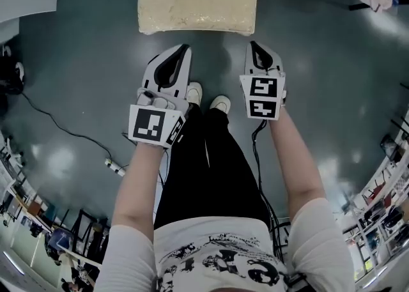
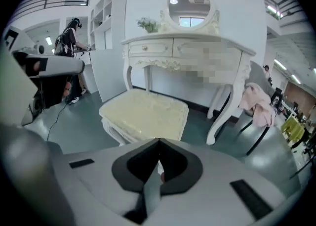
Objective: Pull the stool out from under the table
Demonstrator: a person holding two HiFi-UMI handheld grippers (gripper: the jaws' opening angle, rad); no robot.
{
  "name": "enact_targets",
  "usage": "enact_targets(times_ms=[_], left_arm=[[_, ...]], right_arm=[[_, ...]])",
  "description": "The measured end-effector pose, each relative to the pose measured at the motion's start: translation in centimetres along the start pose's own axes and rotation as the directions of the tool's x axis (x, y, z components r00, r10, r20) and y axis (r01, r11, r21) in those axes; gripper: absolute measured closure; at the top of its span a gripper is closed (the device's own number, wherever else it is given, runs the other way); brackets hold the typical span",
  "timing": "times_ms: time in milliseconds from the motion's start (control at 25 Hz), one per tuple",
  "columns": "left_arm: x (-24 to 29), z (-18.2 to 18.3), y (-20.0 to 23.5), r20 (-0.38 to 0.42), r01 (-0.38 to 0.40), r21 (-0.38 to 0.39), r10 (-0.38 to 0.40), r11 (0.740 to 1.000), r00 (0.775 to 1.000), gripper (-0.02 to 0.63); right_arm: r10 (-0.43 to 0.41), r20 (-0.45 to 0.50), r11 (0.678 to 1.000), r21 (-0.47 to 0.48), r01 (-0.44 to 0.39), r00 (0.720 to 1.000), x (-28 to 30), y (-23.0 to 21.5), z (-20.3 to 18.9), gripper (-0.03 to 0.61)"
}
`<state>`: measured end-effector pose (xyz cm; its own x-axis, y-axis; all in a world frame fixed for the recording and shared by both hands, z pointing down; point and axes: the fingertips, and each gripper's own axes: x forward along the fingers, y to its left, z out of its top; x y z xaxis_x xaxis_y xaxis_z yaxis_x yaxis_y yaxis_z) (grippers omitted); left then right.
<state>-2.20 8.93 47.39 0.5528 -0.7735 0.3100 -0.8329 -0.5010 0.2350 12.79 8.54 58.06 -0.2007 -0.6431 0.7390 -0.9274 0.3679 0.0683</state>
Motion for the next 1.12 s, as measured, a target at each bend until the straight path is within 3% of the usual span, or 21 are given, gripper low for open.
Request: enact_targets(times_ms=[200,360,600,880,1120], left_arm=[[-2.2,8.8,-0.2,0.066,0.017,0.045,-0.02,0.999,0.998,0.592],[-4.7,17.7,0.2,0.153,0.024,0.068,-0.034,0.997,0.988,0.592],[-7.4,30.5,0.2,0.252,0.057,0.122,-0.087,0.991,0.964,0.592],[-12.0,38.3,-0.6,0.239,0.04,0.279,-0.11,0.959,0.965,0.592],[-14.3,43.7,-1.4,0.259,0.02,0.322,-0.108,0.946,0.96,0.592]], right_arm=[[-0.024,0.2,1.0,-0.014,0.028,0.979,-8.0,0.5,11.1,0.561],[-0.044,0.324,0.998,-0.027,0.056,0.945,-14.4,1.1,19.1,0.561],[-0.114,0.473,0.993,0.03,0.113,0.874,-23.4,0.4,30.5,0.561],[-0.119,0.594,0.993,0.051,0.111,0.796,-31.9,1.0,38.7,0.561],[-0.147,0.647,0.989,0.094,0.113,0.748,-37.3,0.7,43.0,0.561]])
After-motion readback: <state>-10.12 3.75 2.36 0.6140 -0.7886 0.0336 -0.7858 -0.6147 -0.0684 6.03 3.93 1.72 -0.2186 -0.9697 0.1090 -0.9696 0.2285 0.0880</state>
